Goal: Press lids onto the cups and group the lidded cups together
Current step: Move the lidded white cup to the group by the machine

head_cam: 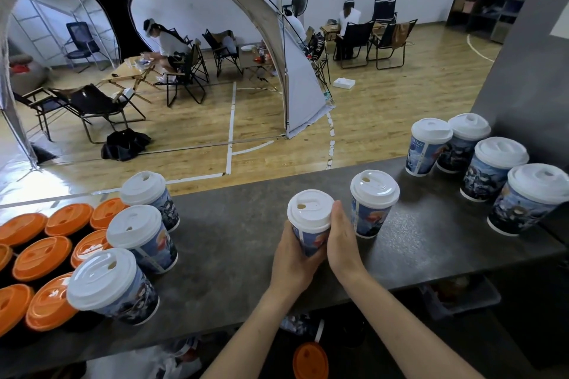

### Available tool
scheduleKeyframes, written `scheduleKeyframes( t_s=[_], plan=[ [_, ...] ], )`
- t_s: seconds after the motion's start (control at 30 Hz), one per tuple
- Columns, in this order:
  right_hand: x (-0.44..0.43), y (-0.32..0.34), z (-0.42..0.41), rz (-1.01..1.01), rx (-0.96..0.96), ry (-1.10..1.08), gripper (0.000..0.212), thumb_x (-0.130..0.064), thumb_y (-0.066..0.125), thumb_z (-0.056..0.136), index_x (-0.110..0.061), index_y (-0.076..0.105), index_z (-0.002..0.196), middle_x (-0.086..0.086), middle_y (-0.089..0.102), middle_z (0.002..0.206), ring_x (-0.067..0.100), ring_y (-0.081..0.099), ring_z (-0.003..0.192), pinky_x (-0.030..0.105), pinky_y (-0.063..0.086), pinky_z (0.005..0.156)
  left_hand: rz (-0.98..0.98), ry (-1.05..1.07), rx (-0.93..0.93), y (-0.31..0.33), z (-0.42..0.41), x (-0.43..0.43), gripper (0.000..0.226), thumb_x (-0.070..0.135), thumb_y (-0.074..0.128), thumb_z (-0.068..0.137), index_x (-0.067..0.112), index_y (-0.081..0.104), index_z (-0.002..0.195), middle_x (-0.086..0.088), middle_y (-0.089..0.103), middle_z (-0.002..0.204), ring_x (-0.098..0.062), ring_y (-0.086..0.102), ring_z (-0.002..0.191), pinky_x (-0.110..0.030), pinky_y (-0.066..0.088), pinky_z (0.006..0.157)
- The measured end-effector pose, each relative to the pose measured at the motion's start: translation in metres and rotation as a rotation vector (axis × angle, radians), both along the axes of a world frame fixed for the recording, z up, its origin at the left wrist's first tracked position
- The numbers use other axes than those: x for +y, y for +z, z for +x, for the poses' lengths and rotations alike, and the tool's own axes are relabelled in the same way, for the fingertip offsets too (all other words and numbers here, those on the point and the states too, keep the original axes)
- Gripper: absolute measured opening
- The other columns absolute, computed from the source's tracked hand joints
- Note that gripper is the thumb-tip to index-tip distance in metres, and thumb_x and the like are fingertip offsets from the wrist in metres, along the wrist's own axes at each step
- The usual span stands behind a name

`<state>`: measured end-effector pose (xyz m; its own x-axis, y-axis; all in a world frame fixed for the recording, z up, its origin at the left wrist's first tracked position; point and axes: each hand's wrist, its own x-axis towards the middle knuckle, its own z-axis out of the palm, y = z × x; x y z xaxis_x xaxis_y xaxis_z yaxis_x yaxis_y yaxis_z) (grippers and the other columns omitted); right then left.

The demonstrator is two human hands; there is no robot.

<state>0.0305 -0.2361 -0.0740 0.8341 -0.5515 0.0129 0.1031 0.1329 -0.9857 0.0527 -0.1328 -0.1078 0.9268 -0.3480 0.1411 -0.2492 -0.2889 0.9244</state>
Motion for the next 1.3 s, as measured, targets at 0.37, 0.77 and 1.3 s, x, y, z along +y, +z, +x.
scheduleKeyframes(
  t_s=[0.37, 0.77, 1.3],
  plan=[
    [-0.011, -0.002, 0.003, -0.006, 0.013, 0.031, 0.051, -0.041, 0.028, 0.109, -0.016, 0.072, 0.111, -0.002, 0.076, 0.108, 0.006, 0.07, 0.106, 0.026, 0.054, 0.094, 0.002, -0.06, 0.071, 0.006, 0.011, 0.005, 0.085, 0.019, 0.096, 0.066, 0.026, 0.052, 0.138, 0.018, 0.065, 0.131, 0.007, 0.061, 0.119, -0.021, 0.051, 0.103],
    [-0.007, -0.005, -0.005, -0.125, -0.008, -0.006, 0.041, -0.032, 0.029, 0.11, -0.016, 0.066, 0.113, 0.0, 0.071, 0.114, -0.005, 0.063, 0.106, 0.015, 0.046, 0.093, -0.083, -0.032, 0.053, 0.002, 0.008, -0.002, 0.083, 0.014, 0.093, 0.069, 0.032, 0.048, 0.136, 0.015, 0.063, 0.134, 0.003, 0.06, 0.123, -0.015, 0.048, 0.1],
    [-0.008, 0.005, -0.023, -0.143, 0.077, 0.004, 0.043, -0.03, 0.032, 0.111, -0.014, 0.07, 0.1, -0.01, 0.072, 0.099, -0.005, 0.065, 0.095, 0.015, 0.05, 0.086, -0.109, 0.121, -0.034, 0.002, -0.011, -0.009, 0.072, 0.028, 0.092, 0.075, 0.03, 0.046, 0.131, 0.031, 0.06, 0.123, 0.011, 0.059, 0.116, -0.011, 0.05, 0.091]
  ],
)
